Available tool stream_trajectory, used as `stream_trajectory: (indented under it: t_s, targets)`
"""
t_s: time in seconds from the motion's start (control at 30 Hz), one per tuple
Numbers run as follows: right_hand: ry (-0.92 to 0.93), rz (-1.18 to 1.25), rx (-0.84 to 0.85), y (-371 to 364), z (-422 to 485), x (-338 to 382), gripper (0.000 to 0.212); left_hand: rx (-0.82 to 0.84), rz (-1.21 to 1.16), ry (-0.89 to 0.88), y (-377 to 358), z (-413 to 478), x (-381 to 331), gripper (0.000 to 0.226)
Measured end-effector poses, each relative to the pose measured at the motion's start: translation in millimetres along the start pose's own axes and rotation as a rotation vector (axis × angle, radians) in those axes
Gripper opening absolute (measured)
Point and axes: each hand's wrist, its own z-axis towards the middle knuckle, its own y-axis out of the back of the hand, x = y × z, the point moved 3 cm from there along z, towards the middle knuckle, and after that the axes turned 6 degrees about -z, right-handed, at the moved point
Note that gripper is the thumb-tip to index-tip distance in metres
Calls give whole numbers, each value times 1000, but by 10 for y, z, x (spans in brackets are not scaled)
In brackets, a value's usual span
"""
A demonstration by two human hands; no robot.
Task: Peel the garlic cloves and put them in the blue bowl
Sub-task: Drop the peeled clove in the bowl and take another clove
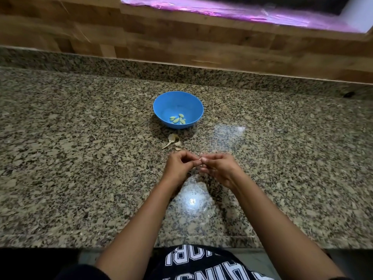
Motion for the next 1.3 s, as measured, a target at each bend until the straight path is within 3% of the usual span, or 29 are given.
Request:
stream_trajectory:
  t_s: [0.1,0.17,0.27,0.33,0.5,0.67,0.73,0.83,0.9,0.97,1.07,1.23,1.3]
  targets:
    - [106,-258,-105,59,-30,15,10,-33,364,-155,23,-51,8,6]
    - [207,-584,-160,86,-22,65,4,-5,618,-266,16,-91,40,22]
    - [352,-1056,-218,76,47,117,12,57,937,-272,11,-108,165,42]
    - [420,-1238,-199,36,71,106,15,84,1078,-276,0,-106,251,48]
    - [569,-1561,-102,-29,90,71,10,63,1094,-318,1,-95,289,47]
    - [736,-1765,-37,-116,58,-41,20,40,1084,-352,-3,-89,312,47]
    - [749,-1680,-105,-67,58,-101,16,40,1073,-366,-6,-83,324,46]
    - [465,-1067,-286,107,75,-103,11,-6,871,-360,3,-78,287,36]
    - [279,-650,-248,167,79,-137,11,-41,667,-314,-9,-66,203,26]
    - [189,-396,-192,167,71,-159,10,-37,448,-217,-45,-51,99,18]
    - [162,-176,-154,132,44,-153,12,-23,178,-62,-122,-23,-14,10]
    - [98,224,-5,62,25,-122,19,-21,74,-76,-146,-2,-100,12]
    - [71,267,53,52,13,-115,20,-21,63,-81,-122,5,-109,13]
